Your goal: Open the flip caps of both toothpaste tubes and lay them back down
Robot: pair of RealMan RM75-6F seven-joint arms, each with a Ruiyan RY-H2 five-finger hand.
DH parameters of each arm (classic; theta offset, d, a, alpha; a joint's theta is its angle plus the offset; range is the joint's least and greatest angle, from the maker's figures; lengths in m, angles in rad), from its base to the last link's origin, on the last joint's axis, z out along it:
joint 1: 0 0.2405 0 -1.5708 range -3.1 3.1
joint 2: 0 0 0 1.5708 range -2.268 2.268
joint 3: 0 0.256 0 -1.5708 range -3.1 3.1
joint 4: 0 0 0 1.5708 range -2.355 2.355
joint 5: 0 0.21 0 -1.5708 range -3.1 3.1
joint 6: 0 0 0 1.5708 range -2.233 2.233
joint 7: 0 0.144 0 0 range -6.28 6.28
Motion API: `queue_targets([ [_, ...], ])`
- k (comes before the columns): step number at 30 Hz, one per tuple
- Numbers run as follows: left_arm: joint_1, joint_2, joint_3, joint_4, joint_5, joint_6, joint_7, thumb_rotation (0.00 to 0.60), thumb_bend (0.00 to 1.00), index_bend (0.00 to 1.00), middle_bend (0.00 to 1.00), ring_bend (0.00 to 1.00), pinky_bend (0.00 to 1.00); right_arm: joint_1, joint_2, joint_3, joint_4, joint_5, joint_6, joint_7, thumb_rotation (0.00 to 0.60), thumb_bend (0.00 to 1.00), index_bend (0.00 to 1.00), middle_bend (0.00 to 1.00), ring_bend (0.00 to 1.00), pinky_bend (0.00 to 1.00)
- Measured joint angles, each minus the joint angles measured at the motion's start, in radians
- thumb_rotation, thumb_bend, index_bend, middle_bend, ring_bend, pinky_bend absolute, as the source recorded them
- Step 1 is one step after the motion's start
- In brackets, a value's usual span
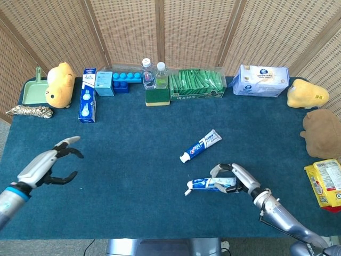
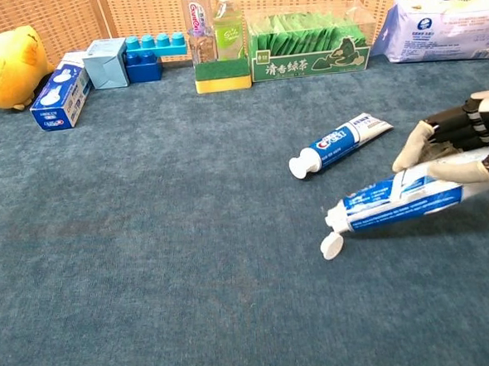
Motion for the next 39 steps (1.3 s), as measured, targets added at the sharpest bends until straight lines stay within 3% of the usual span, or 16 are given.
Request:
queue_targets([
  [5,0.055,0.016,0.031,0.013,0.009,0.057,-0.002,0.600,0.36,0.32,0.07,0.02,0.19,-0.003,0.013,-0.011,0.025,-0.036,0.026,0.030,0.600,0.36,0.17,0.21,0.11,0.19],
  [10,0.096,0.027,0.047,0.020,0.014,0.109,-0.013,0.600,0.35,0.32,0.07,0.02,0.19,-0.014,0.037,-0.023,0.031,-0.064,0.065,0.041,0.600,0.32,0.14,0.17,0.06,0.18],
  [18,0.158,0.019,0.074,0.030,0.009,0.185,0.039,0.600,0.35,0.32,0.07,0.02,0.19,-0.038,0.086,-0.028,0.010,-0.111,0.165,0.030,0.600,0.27,0.15,0.17,0.05,0.18],
  [26,0.206,-0.029,0.092,0.033,-0.015,0.259,0.159,0.600,0.36,0.32,0.09,0.03,0.20,-0.048,0.118,-0.012,-0.022,-0.129,0.228,-0.030,0.600,0.25,0.23,0.19,0.07,0.18],
  [39,0.243,-0.106,0.092,0.050,-0.047,0.345,0.328,0.600,0.36,0.31,0.10,0.03,0.21,0.001,0.099,0.034,-0.007,-0.062,0.184,-0.330,0.600,0.25,0.26,0.20,0.09,0.18],
])
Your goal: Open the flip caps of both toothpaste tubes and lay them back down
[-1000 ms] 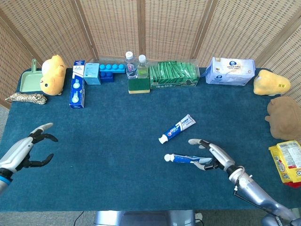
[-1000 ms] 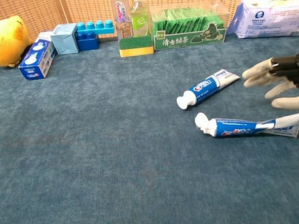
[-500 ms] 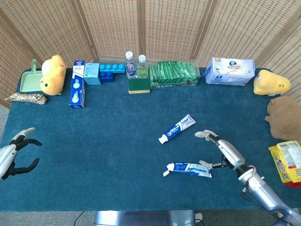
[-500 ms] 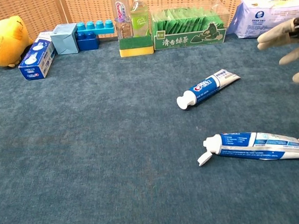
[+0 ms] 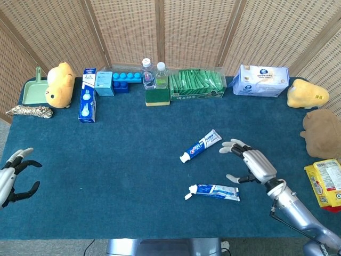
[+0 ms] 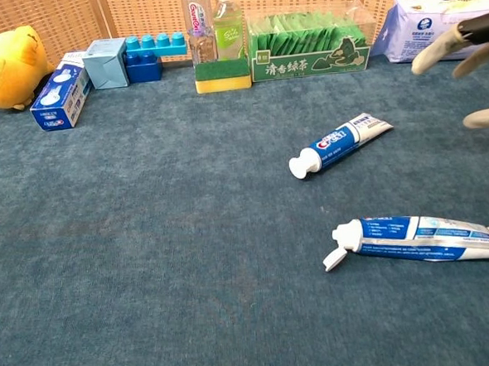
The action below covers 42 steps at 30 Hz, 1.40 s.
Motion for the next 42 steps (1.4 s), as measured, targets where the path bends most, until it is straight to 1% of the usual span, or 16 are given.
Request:
queue_targets([
  [4,0.000,-0.013,-0.004,0.002,-0.011,0.001,0.021,0.600,0.36,0.31,0.10,0.03,0.21,0.037,-0.023,0.024,0.016,0.034,-0.036,-0.074,0.600,0.25,0.27,0.20,0.09,0.18],
  [12,-0.007,-0.028,-0.007,0.007,-0.023,-0.011,0.056,0.600,0.36,0.30,0.10,0.04,0.22,0.103,-0.074,0.058,0.066,0.074,-0.095,-0.178,0.600,0.25,0.28,0.20,0.09,0.18],
  [18,-0.016,-0.047,-0.011,0.009,-0.031,-0.016,0.103,0.600,0.35,0.30,0.10,0.04,0.22,0.151,-0.135,0.080,0.109,0.121,-0.130,-0.319,0.600,0.22,0.27,0.19,0.08,0.18],
  [25,-0.028,-0.061,-0.017,0.020,-0.049,-0.033,0.119,0.600,0.36,0.28,0.09,0.04,0.22,0.217,-0.206,0.105,0.169,0.215,-0.192,-0.471,0.600,0.22,0.23,0.18,0.06,0.18],
  [31,-0.031,-0.065,-0.018,0.025,-0.059,-0.039,0.130,0.600,0.36,0.28,0.09,0.04,0.22,0.283,-0.269,0.118,0.235,0.316,-0.264,-0.579,0.600,0.26,0.23,0.18,0.06,0.19],
  [34,-0.031,-0.068,-0.018,0.027,-0.059,-0.042,0.131,0.600,0.35,0.28,0.08,0.03,0.22,0.311,-0.291,0.120,0.263,0.353,-0.291,-0.614,0.600,0.26,0.23,0.18,0.06,0.19],
  [42,-0.030,-0.069,-0.015,0.032,-0.059,-0.045,0.126,0.600,0.36,0.27,0.08,0.03,0.22,0.346,-0.318,0.109,0.298,0.399,-0.315,-0.684,0.600,0.26,0.27,0.18,0.06,0.19],
])
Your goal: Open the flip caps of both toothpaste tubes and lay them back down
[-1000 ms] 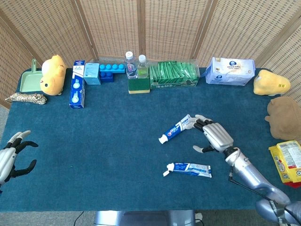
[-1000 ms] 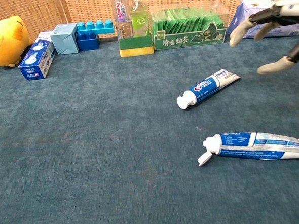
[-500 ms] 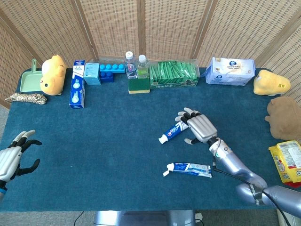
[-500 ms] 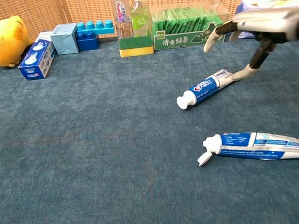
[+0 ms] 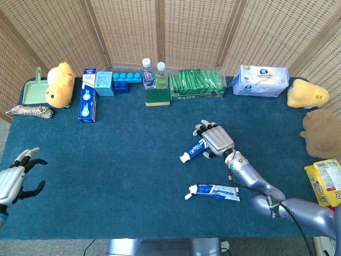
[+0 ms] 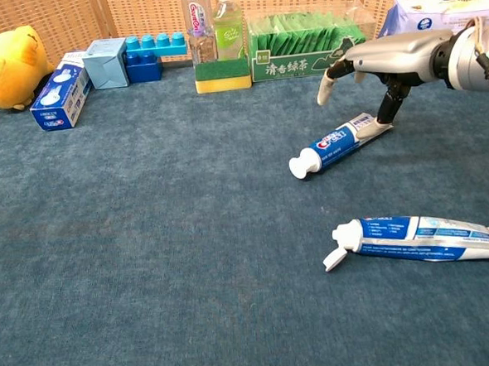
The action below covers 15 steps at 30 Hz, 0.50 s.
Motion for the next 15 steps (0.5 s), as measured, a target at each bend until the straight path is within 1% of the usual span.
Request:
queue_targets([
  [5,0.002,0.000,0.003,0.003,0.003,-0.003,-0.006,0.600,0.36,0.27,0.08,0.03,0.22,0.017,-0.013,-0.018,0.017,0.019,-0.003,-0.057,0.600,0.25,0.29,0.19,0.06,0.19],
  [15,0.009,0.003,0.006,0.010,0.007,-0.003,-0.027,0.600,0.35,0.27,0.07,0.03,0.22,0.054,-0.051,-0.034,0.063,0.067,-0.023,-0.112,0.600,0.24,0.30,0.19,0.06,0.20],
])
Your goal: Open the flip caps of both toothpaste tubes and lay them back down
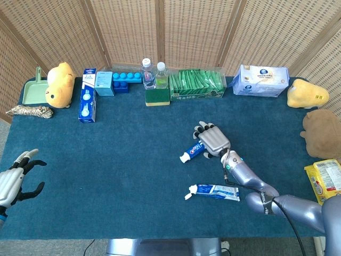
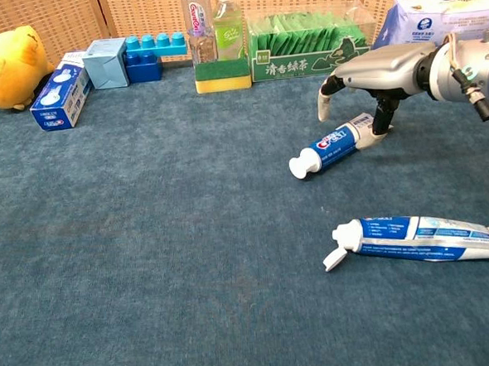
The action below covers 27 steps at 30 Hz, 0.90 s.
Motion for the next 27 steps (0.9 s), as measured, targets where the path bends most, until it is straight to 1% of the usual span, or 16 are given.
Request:
queue_targets([
  [10,0.007,0.002,0.003,0.009,0.004,0.000,-0.020,0.600,0.36,0.26,0.06,0.03,0.22,0.025,-0.032,-0.014,0.032,0.028,-0.007,-0.033,0.600,0.24,0.33,0.20,0.07,0.20],
  [13,0.008,0.003,0.003,0.010,0.006,0.000,-0.025,0.600,0.36,0.26,0.06,0.03,0.22,0.033,-0.040,-0.016,0.038,0.038,-0.012,-0.040,0.600,0.25,0.35,0.21,0.08,0.20],
  [19,0.013,0.004,0.005,0.013,0.011,0.002,-0.034,0.600,0.35,0.26,0.06,0.03,0.22,0.051,-0.060,-0.019,0.051,0.065,-0.021,-0.063,0.600,0.28,0.46,0.24,0.10,0.21],
  [22,0.015,0.006,0.005,0.014,0.013,0.004,-0.039,0.600,0.36,0.26,0.06,0.03,0.22,0.061,-0.071,-0.020,0.059,0.085,-0.028,-0.075,0.600,0.29,0.54,0.28,0.13,0.23],
  [24,0.018,0.007,0.006,0.015,0.013,0.006,-0.043,0.600,0.36,0.26,0.06,0.03,0.22,0.066,-0.077,-0.021,0.064,0.096,-0.030,-0.083,0.600,0.31,0.60,0.34,0.17,0.27],
  [26,0.021,0.009,0.006,0.017,0.013,0.010,-0.050,0.600,0.36,0.26,0.06,0.03,0.22,0.071,-0.084,-0.019,0.067,0.112,-0.029,-0.088,0.600,0.34,0.69,0.43,0.27,0.36],
  [27,0.022,0.009,0.006,0.018,0.014,0.011,-0.054,0.600,0.36,0.26,0.06,0.03,0.22,0.073,-0.086,-0.017,0.068,0.117,-0.027,-0.088,0.600,0.35,0.71,0.46,0.30,0.39],
])
